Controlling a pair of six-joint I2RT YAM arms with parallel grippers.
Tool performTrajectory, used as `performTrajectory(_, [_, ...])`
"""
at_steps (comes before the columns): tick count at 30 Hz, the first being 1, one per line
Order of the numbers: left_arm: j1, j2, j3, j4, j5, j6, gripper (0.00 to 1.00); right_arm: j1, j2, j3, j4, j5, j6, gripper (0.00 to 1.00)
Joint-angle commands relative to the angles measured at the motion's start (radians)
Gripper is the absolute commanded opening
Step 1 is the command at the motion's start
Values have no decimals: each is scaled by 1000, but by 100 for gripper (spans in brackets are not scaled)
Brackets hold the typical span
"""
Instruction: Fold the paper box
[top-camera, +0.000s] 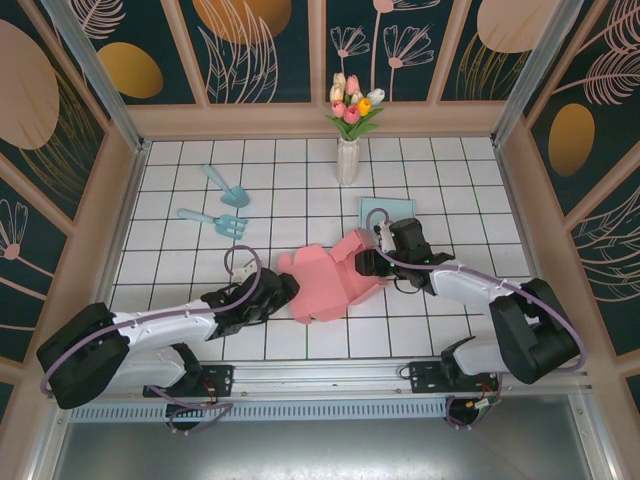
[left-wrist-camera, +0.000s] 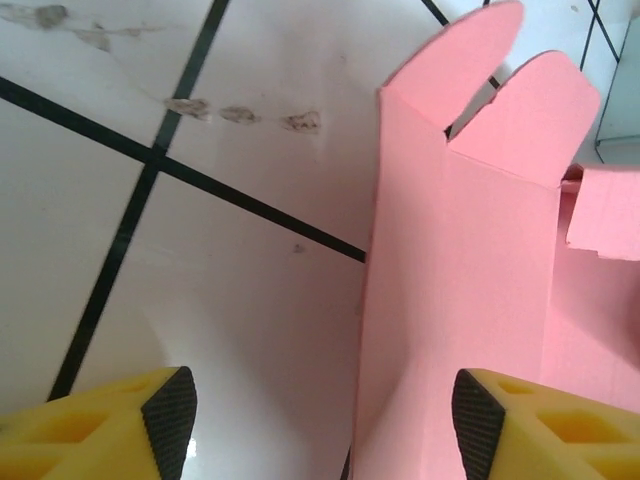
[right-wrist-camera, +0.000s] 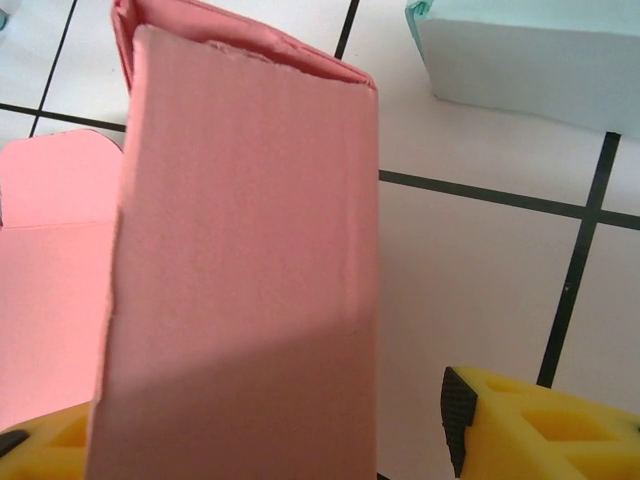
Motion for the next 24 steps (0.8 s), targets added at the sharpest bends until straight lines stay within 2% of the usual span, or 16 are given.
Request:
performTrajectory(1, [-11, 33, 5, 74, 3, -19, 62, -7, 19, -11, 36, -23, 18, 63])
performTrajectory(6, [-12, 56, 12, 144, -3, -12, 25, -9, 16, -16, 45, -38, 26, 62])
performTrajectory(10, [-13, 38, 59, 110, -51, 56, 0, -9, -23, -18, 48, -36, 33, 63])
performTrajectory(13, [-12, 5, 121, 14, -81, 161, 0, -9, -75, 9, 20, -39, 35, 66])
performTrajectory(16, [-13, -15, 233, -182, -130, 314, 0, -9, -143, 63, -49, -12, 24, 67])
performTrajectory(21, [-12, -14, 460, -494, -243, 578, 0, -12, -222, 168, -196, 79, -33, 70])
performTrajectory(24, [-12, 12, 606, -598, -268, 735, 0, -14, -228, 239, -282, 152, -63, 71])
